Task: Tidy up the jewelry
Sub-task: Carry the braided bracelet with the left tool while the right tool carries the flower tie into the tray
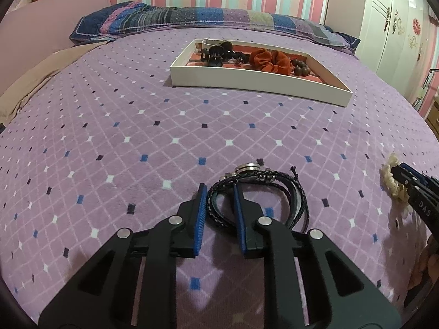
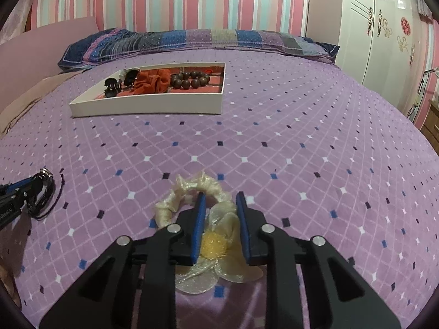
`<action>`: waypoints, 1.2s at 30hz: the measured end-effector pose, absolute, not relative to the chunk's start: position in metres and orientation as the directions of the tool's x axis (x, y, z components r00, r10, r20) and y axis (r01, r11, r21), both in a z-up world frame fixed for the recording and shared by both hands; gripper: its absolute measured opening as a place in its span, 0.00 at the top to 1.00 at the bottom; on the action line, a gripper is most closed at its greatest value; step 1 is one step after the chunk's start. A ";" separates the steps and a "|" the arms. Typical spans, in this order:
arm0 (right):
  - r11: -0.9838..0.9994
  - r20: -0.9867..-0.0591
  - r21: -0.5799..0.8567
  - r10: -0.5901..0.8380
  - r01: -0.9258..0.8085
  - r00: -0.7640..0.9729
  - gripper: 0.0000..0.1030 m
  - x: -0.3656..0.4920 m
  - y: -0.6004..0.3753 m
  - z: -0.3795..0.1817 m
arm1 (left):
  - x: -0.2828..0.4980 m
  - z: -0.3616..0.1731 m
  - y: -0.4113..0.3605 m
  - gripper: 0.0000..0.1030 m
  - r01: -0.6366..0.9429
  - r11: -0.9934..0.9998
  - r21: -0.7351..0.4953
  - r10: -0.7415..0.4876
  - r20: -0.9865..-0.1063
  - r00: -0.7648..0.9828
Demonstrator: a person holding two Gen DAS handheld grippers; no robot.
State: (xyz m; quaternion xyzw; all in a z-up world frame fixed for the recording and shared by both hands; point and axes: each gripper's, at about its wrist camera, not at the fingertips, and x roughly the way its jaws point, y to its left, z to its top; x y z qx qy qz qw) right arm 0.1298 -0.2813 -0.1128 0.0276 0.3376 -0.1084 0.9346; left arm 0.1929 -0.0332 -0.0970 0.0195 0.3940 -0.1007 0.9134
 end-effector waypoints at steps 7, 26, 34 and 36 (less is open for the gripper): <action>0.978 -0.633 -0.041 -0.185 0.206 0.752 0.82 0.131 -0.276 -0.112 | 0.187 -0.094 -0.039 0.85 0.202 0.979 0.012 -0.134 -0.711 0.690; 0.975 -0.589 -0.033 -0.195 0.218 0.784 0.89 0.125 -0.272 -0.105 | 0.180 -0.084 -0.044 0.88 0.273 0.962 0.015 -0.188 -0.689 0.700; 0.977 -0.590 -0.015 -0.181 0.214 0.787 0.89 0.128 -0.274 -0.102 | 0.189 -0.076 -0.044 0.88 0.279 0.960 -0.006 -0.209 -0.680 0.703; 0.976 -0.587 -0.003 -0.177 0.216 0.790 0.89 0.128 -0.276 -0.100 | 0.196 -0.075 -0.044 0.88 0.282 0.959 -0.018 -0.218 -0.683 0.697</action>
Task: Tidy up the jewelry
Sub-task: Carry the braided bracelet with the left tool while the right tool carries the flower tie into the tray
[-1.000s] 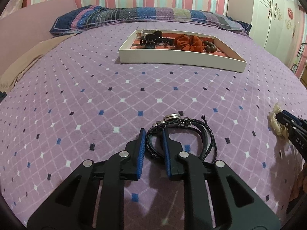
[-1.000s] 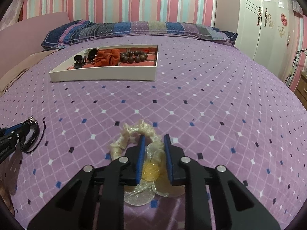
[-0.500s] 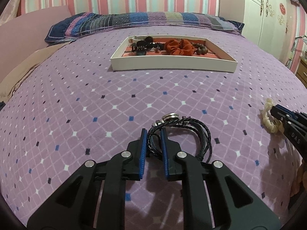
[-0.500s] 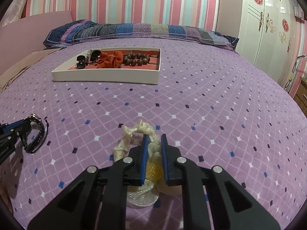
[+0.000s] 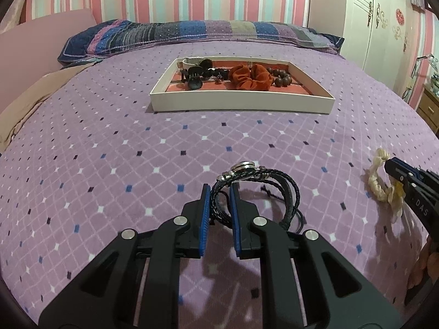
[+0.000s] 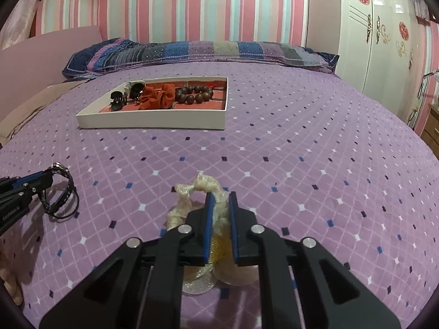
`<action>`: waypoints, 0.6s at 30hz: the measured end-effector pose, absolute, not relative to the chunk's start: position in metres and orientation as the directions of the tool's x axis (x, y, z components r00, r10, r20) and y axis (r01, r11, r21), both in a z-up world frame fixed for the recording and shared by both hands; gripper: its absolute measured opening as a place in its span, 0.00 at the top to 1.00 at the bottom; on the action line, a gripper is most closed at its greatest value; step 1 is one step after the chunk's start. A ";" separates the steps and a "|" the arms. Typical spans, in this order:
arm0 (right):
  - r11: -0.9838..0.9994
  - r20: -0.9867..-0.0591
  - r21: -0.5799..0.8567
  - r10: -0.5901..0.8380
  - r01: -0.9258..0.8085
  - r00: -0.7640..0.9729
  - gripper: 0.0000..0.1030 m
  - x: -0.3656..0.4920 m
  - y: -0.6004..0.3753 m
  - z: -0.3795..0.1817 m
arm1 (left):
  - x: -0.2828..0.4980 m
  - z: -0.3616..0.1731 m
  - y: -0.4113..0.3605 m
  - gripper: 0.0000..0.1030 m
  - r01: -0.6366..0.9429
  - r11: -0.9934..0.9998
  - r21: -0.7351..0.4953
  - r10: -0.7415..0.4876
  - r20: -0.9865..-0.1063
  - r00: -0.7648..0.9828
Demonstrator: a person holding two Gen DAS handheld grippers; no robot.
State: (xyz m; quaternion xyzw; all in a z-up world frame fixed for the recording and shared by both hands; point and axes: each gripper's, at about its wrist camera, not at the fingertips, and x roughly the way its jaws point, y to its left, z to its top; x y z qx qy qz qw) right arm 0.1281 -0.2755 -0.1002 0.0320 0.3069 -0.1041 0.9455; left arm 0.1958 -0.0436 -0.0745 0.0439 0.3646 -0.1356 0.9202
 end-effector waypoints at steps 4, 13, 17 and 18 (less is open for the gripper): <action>0.977 -0.577 0.008 -0.169 0.212 0.799 0.89 0.136 -0.275 -0.095 | 0.207 -0.070 -0.051 0.92 0.298 0.954 -0.011 -0.227 -0.676 0.701; 0.979 -0.559 0.020 -0.159 0.205 0.814 0.89 0.159 -0.272 -0.086 | 0.232 -0.060 -0.059 0.93 0.315 0.949 -0.030 -0.254 -0.663 0.704; 0.979 -0.552 0.023 -0.156 0.202 0.819 0.89 0.169 -0.271 -0.082 | 0.242 -0.057 -0.059 0.93 0.316 0.948 -0.043 -0.264 -0.660 0.703; 0.979 -0.551 0.023 -0.156 0.201 0.820 0.89 0.171 -0.271 -0.081 | 0.244 -0.056 -0.059 0.93 0.316 0.947 -0.049 -0.269 -0.659 0.703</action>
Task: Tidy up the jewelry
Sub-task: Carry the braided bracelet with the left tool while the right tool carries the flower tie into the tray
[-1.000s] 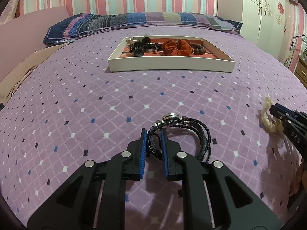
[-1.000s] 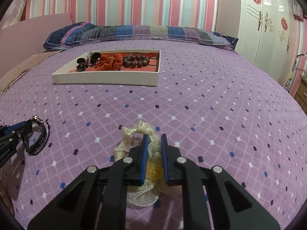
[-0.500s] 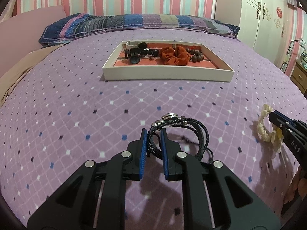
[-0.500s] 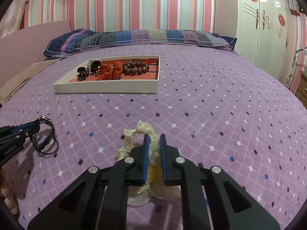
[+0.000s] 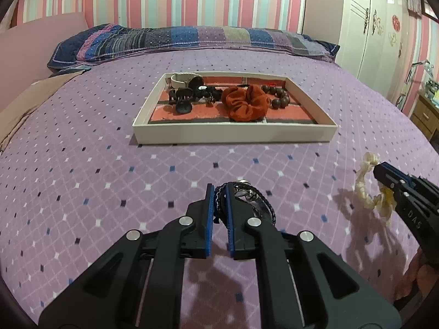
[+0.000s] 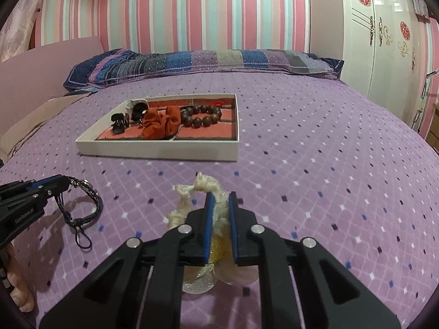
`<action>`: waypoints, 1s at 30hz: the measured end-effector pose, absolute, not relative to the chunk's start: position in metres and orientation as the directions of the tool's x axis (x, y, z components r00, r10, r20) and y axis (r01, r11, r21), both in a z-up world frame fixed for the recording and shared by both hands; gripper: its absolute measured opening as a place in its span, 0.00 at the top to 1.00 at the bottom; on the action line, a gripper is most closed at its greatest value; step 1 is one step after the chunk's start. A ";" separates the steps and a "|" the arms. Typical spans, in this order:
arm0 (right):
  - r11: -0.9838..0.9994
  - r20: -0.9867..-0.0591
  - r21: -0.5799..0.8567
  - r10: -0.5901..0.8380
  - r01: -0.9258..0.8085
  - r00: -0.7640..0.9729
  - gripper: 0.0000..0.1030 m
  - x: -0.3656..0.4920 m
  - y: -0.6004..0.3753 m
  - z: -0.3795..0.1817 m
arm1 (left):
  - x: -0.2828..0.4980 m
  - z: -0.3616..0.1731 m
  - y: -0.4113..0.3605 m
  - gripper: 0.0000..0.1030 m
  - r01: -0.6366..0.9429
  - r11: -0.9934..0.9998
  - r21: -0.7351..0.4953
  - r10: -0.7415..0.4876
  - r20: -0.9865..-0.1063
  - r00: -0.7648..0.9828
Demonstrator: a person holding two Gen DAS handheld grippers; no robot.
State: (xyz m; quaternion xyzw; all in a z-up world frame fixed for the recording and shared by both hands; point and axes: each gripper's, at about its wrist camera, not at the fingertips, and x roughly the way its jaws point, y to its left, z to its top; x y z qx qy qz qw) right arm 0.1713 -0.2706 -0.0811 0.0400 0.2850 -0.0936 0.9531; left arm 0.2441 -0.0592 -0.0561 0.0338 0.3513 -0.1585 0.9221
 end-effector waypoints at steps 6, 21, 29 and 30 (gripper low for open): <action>0.980 -0.530 0.027 -0.154 0.198 0.834 0.89 0.189 -0.269 -0.071 | 0.259 -0.043 -0.060 0.94 0.316 0.947 -0.058 -0.280 -0.631 0.723; 0.979 -0.502 0.047 -0.151 0.201 0.852 0.89 0.290 -0.269 -0.043 | 0.340 0.004 -0.069 0.94 0.297 0.953 -0.050 -0.276 -0.542 0.794; 0.972 -0.530 0.044 -0.173 0.231 0.830 0.89 0.343 -0.274 -0.049 | 0.386 0.004 -0.077 0.94 0.278 0.959 -0.054 -0.261 -0.544 0.797; 0.972 -0.537 0.042 -0.174 0.233 0.826 0.89 0.347 -0.274 -0.052 | 0.391 -0.001 -0.077 0.94 0.275 0.960 -0.050 -0.255 -0.553 0.793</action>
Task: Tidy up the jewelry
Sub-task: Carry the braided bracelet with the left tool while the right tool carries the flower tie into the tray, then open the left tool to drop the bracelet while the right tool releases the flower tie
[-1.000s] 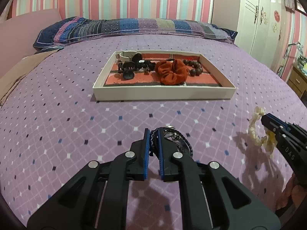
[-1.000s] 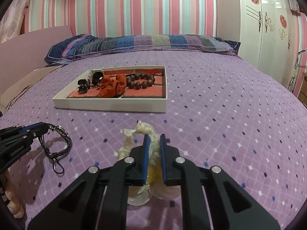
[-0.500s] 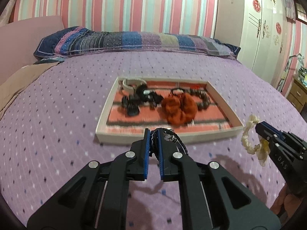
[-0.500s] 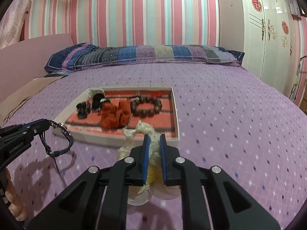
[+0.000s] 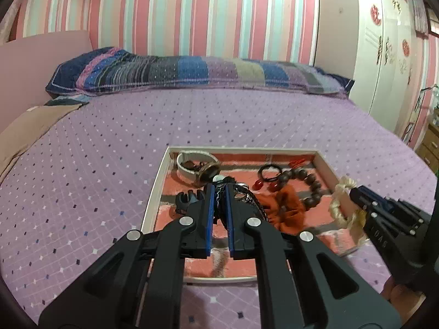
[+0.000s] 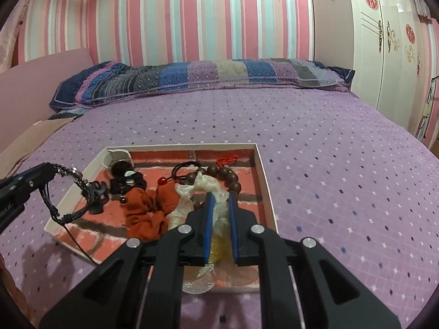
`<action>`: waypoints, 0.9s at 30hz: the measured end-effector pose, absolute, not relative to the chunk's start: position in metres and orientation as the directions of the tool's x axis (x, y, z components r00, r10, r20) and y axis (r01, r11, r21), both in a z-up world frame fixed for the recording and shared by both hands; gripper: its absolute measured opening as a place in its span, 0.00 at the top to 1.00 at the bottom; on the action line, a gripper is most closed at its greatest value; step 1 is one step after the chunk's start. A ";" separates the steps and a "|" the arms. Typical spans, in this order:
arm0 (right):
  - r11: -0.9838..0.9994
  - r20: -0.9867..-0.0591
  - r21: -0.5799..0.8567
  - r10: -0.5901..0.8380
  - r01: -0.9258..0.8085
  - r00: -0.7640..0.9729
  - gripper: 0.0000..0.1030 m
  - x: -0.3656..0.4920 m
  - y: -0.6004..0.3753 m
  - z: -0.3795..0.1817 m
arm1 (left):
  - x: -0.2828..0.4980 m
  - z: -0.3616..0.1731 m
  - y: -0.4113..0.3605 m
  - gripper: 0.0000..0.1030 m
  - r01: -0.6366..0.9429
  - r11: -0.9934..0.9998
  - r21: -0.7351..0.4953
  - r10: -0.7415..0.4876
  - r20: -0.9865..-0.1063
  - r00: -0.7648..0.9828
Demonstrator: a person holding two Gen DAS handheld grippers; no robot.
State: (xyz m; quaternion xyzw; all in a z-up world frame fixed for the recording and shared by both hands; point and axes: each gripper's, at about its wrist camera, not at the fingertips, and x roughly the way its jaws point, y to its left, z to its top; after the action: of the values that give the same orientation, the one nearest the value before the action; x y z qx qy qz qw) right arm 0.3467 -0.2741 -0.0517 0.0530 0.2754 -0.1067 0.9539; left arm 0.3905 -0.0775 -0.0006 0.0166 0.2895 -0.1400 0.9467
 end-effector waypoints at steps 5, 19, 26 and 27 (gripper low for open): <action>0.971 -0.580 0.037 -0.173 0.238 0.796 0.89 0.363 -0.274 -0.072 | 0.411 -0.032 -0.079 0.94 0.259 0.965 -0.050 -0.235 -0.612 0.755; 0.972 -0.649 0.024 -0.163 0.233 0.744 0.86 0.380 -0.276 -0.094 | 0.437 -0.073 -0.074 0.93 0.236 0.971 -0.049 -0.204 -0.687 0.697; 0.973 -0.675 0.012 -0.163 0.232 0.719 0.68 0.384 -0.274 -0.096 | 0.442 -0.078 -0.073 0.91 0.222 0.973 -0.058 -0.197 -0.706 0.680; 0.973 -0.675 0.010 -0.164 0.232 0.719 0.66 0.384 -0.274 -0.096 | 0.442 -0.078 -0.073 0.88 0.222 0.974 -0.056 -0.196 -0.707 0.679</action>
State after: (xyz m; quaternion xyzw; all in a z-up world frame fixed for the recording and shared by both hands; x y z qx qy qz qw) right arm 0.3836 -0.2738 -0.0962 0.0470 0.3591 -0.1069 0.9259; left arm 0.4415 -0.0734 -0.0781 0.0169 0.3839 -0.1138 0.9162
